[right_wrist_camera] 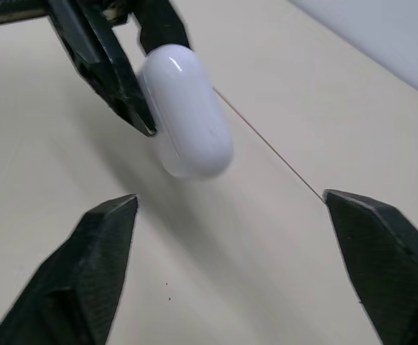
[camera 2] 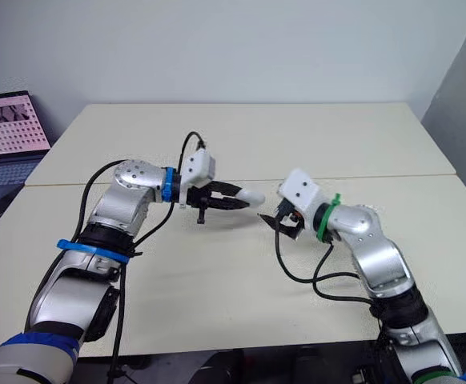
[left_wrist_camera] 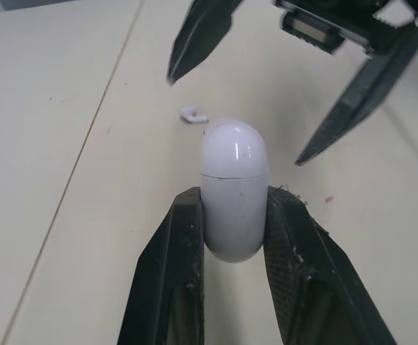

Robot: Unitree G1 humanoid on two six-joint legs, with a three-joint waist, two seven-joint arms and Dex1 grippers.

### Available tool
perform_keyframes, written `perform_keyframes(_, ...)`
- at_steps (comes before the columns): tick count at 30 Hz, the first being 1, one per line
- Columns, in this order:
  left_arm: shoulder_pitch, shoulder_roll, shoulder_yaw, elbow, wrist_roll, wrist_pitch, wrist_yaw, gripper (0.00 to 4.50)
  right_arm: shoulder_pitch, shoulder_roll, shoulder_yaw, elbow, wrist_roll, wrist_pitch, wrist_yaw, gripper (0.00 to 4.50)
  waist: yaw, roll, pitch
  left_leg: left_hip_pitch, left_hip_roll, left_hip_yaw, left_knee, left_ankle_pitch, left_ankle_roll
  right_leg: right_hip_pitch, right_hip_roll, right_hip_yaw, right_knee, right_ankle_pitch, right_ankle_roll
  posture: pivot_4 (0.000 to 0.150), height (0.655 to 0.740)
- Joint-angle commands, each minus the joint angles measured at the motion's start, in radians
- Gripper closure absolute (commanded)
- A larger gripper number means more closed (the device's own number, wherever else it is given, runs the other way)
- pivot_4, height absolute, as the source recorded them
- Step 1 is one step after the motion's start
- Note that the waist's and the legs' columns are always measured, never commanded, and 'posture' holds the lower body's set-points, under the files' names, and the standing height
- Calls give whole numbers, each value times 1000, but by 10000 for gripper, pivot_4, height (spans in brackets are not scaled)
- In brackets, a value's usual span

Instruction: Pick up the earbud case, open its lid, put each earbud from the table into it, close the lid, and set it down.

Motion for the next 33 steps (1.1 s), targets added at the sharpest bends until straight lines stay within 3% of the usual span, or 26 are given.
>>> perform_keyframes(1,32,9,33,-122,-65,119,-4,37561,-4,31,-61,-80,57,62,-46,207,0,0,0,0,0,0,0,0,0,0,0,0,0,0,0,1500,7400)
perform_keyframes(17,87,-3,22,-232,-78,195,18,37561,-53,36,-92,-70,152,132,-95,207,4,0,0,0,0,0,0,0,0,0,0,1,-1,0,0,1500,7400)
perform_keyframes(24,102,-12,39,-231,-76,187,41,37561,-92,54,-195,-51,237,194,-131,207,5,0,0,0,0,0,0,0,0,0,-1,1,-1,0,0,1500,7400)
perform_keyframes(28,107,-51,86,-208,-87,160,128,37561,-72,21,-254,-37,300,246,-112,207,7,0,0,0,0,0,0,0,0,0,-1,1,-1,0,0,1500,7400)
perform_keyframes(33,155,-143,178,-235,-105,113,329,37561,17,-116,-292,120,245,173,-105,207,18,0,0,0,-2,1,1,0,0,2,-2,0,-2,0,0,1500,7400)
